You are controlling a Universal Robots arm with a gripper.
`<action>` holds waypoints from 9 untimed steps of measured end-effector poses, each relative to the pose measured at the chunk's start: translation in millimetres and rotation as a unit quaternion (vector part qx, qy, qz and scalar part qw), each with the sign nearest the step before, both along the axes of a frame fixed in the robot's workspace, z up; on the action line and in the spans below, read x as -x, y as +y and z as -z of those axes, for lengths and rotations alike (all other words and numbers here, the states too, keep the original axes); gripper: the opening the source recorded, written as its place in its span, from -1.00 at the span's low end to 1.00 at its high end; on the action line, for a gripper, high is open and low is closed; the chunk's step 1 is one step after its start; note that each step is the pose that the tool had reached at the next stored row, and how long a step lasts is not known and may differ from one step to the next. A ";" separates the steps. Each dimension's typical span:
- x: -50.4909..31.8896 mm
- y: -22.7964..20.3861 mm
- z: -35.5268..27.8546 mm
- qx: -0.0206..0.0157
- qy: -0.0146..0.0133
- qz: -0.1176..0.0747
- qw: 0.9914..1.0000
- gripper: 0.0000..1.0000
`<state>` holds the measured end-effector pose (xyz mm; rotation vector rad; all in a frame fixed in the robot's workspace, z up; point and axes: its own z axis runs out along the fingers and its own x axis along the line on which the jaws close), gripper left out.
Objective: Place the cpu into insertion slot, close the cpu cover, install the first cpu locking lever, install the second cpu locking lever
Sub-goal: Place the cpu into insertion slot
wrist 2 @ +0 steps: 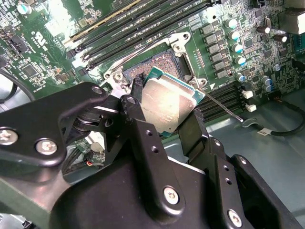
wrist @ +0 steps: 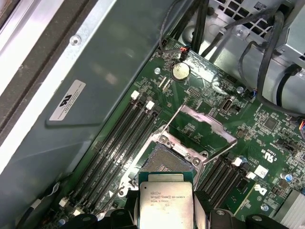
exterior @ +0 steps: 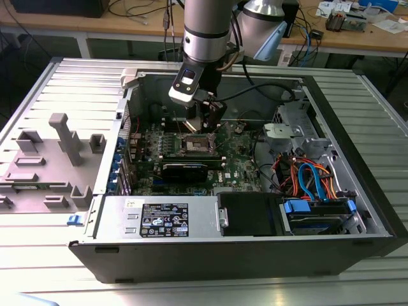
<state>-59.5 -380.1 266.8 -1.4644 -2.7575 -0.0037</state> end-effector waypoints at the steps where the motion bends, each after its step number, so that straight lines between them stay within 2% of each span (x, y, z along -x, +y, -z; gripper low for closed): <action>1: 0.0 0.0 0.0 0.000 0.000 0.000 1.000 0.09; 9: 0.0 0.0 0.3 0.000 0.000 0.006 1.000 0.09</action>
